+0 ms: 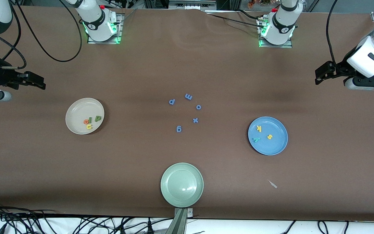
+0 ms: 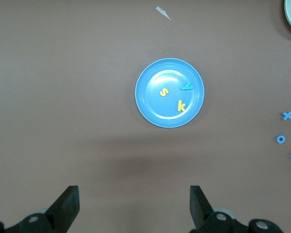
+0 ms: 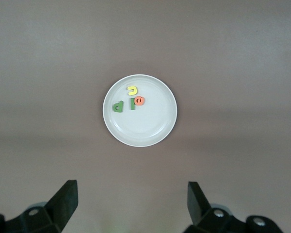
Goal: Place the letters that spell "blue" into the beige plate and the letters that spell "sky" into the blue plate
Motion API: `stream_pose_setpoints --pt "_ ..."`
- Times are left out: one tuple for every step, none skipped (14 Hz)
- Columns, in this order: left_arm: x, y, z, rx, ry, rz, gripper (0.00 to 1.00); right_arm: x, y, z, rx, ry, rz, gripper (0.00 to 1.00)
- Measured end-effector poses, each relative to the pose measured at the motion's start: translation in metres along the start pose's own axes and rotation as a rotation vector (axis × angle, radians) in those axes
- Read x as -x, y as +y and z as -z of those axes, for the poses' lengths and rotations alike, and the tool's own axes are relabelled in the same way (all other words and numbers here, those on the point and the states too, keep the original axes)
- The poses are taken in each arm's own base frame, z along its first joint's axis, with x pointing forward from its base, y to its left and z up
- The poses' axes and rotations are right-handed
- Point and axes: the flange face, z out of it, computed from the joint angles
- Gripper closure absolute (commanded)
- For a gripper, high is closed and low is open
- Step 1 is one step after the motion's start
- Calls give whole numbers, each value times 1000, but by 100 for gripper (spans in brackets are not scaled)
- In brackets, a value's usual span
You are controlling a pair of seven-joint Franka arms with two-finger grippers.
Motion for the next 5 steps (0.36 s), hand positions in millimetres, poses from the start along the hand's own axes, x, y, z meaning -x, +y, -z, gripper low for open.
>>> stream_pose_setpoints --pt "0 0 0 0 0 0 0 0 -1 0 0 0 1 0" --pt "0 0 0 0 0 0 0 0 -1 0 0 0 3 0" --pt "0 0 0 0 0 0 0 0 -2 1 0 1 4 0" --pt "0 0 0 0 0 0 0 0 -3 1 0 2 6 0" --pt "0 0 0 0 0 0 0 0 -4 1 0 3 8 0"
